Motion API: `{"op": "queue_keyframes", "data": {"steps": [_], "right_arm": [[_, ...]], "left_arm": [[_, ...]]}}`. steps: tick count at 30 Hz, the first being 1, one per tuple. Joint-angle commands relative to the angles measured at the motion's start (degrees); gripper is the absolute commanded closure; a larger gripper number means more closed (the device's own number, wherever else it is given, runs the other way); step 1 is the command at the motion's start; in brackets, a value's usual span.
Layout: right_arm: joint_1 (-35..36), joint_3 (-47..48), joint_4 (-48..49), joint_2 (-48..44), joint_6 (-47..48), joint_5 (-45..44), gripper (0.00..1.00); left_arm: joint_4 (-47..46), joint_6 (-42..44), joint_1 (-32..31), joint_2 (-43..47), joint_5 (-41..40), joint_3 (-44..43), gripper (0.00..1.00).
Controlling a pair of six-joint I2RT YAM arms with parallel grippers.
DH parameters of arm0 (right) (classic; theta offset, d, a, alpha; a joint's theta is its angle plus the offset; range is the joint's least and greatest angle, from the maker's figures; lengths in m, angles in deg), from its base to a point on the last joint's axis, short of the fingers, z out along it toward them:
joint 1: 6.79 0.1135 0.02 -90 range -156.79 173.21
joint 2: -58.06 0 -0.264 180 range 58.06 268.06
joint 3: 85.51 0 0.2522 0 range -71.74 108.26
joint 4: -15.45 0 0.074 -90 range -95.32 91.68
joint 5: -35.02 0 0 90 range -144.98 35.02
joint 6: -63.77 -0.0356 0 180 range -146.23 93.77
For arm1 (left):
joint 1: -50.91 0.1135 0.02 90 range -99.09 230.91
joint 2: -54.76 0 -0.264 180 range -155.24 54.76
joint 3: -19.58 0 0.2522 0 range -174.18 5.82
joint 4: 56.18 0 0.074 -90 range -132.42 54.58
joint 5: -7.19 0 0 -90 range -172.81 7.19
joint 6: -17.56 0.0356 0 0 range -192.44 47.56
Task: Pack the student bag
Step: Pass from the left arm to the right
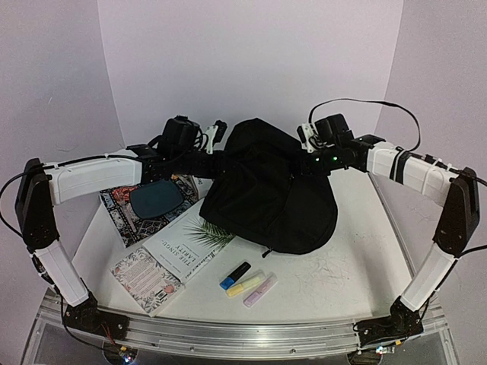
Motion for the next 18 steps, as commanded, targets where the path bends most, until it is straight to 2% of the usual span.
{"op": "queue_keyframes", "data": {"steps": [1,6,14,16,18], "right_arm": [[-0.89,0.58,-0.52,-0.54,0.29,2.22,1.0],[-0.86,-1.45,3.8,-2.67,-2.16,9.04,1.0],[-0.9,-5.02,11.63,-7.35,-4.87,17.74,1.0],[-1.03,-5.88,12.6,-8.3,-4.95,18.65,1.0],[-1.07,-6.83,13.54,-8.86,-5.49,19.21,1.0]], "left_arm": [[-8.67,1.49,0.09,4.95,-1.41,-0.93,1.0],[-6.47,0.66,0.08,2.34,-6.83,-1.48,1.0],[3.28,-1.89,1.55,-6.05,-22.63,-9.43,1.0],[4.47,-3.26,2.54,-7.39,-24.51,-10.48,1.0],[5.21,-3.52,2.88,-8.22,-24.32,-11.52,0.96]]}}
